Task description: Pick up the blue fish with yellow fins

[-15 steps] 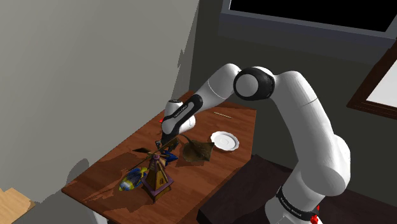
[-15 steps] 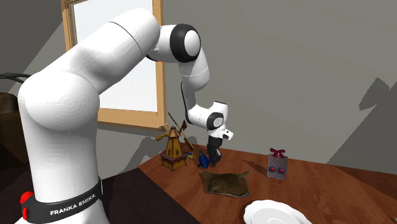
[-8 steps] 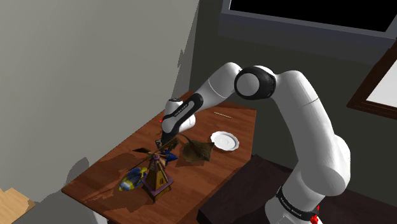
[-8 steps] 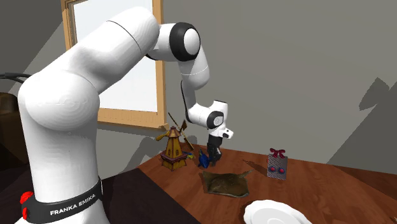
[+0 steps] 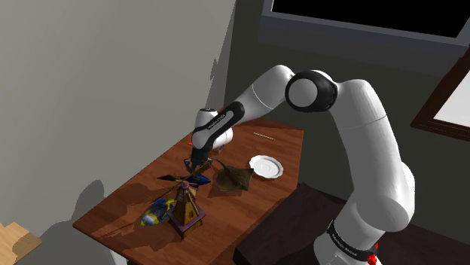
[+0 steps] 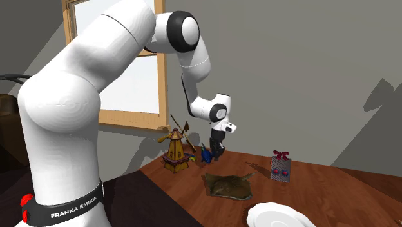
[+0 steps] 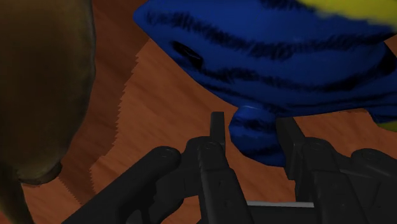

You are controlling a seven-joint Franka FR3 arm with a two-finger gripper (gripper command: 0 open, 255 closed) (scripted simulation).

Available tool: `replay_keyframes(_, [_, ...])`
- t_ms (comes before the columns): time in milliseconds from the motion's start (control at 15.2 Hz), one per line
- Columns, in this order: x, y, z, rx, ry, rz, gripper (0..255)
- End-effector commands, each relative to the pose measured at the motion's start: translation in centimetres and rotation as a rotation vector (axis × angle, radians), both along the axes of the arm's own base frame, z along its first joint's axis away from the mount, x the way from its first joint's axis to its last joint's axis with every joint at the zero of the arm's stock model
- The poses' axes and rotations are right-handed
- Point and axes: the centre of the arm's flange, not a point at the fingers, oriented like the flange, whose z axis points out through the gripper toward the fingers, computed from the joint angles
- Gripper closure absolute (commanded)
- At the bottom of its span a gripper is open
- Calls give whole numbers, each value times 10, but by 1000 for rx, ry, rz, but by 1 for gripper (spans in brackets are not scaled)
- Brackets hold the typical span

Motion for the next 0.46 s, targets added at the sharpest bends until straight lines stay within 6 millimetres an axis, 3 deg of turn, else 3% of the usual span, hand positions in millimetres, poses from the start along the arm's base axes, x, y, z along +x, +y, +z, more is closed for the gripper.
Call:
replay_keyframes(0, [0,0,11,0,0,0,255])
replay_keyframes(264, [0,0,33,0,0,0,255])
replay_keyframes(396, [0,0,33,0,0,0,255])
